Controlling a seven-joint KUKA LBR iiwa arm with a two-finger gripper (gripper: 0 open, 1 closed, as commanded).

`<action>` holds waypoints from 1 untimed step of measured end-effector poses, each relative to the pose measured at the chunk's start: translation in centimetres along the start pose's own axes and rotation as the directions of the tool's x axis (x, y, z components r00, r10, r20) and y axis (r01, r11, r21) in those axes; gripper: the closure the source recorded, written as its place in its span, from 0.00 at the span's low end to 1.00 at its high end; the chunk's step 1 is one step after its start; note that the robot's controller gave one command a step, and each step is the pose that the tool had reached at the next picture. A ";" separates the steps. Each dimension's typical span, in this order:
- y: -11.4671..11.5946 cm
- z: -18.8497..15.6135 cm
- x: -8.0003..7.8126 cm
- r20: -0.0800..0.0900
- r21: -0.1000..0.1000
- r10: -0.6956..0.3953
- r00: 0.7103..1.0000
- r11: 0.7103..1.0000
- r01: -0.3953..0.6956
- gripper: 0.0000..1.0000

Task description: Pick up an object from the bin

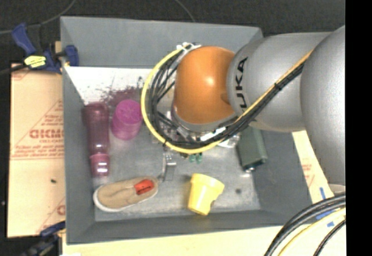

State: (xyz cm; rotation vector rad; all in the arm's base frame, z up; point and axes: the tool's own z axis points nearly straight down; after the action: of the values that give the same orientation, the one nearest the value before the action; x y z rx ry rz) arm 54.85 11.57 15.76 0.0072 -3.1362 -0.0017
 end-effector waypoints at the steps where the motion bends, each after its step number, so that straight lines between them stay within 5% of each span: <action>1: 0.0 -0.5 -0.2 0.008 -0.001 0.005 1.000 1.000 -0.005 0.00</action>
Offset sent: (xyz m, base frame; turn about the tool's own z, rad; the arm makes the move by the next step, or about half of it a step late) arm -0.0308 0.0776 -0.0876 0.0109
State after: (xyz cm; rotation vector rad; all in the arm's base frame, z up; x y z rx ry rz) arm 55.02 11.52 16.25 -0.0005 -3.1443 -0.0039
